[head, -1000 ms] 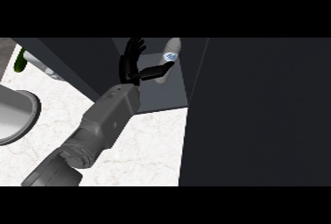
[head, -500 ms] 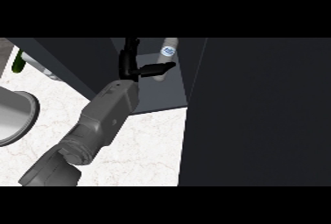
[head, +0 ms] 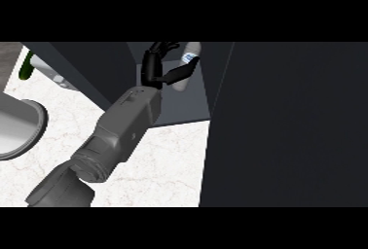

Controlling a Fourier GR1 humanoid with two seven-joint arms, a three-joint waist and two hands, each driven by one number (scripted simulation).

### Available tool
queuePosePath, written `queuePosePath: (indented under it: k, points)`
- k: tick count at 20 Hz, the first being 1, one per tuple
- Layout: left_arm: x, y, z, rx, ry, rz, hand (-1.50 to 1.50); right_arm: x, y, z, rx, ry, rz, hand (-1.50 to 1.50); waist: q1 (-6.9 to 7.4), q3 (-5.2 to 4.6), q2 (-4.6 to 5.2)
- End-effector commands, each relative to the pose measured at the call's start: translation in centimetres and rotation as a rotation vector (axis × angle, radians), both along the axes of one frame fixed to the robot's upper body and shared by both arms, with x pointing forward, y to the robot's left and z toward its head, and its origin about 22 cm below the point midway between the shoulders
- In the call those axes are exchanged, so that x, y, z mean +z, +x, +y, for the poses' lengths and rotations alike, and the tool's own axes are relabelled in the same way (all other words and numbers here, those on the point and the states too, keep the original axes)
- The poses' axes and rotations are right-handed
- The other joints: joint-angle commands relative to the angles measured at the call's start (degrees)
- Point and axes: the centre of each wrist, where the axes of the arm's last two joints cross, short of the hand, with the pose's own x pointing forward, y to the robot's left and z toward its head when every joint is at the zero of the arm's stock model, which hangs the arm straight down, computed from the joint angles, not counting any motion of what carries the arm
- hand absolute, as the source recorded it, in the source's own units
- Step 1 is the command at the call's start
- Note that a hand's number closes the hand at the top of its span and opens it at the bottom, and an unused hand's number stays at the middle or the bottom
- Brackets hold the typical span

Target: Pick up the bottled water, place it into the cabinet and close the cabinet

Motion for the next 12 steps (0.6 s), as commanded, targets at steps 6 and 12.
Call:
queuePosePath:
  k: [6, 12]
  points:
    - [-1.8, -1.1, -0.1, -0.044, -0.100, -0.043, 1.50, 0.1, -0.6, -0.4, 0.000, -0.022, 0.016, -1.50, 1.84, 0.05, -1.18]
    - [-3.3, -2.5, -0.5, -0.063, -0.148, -0.020, 1.50, 0.7, -1.0, 0.2, 0.045, -0.074, 0.015, -1.50, 2.45, 0.05, -1.81]
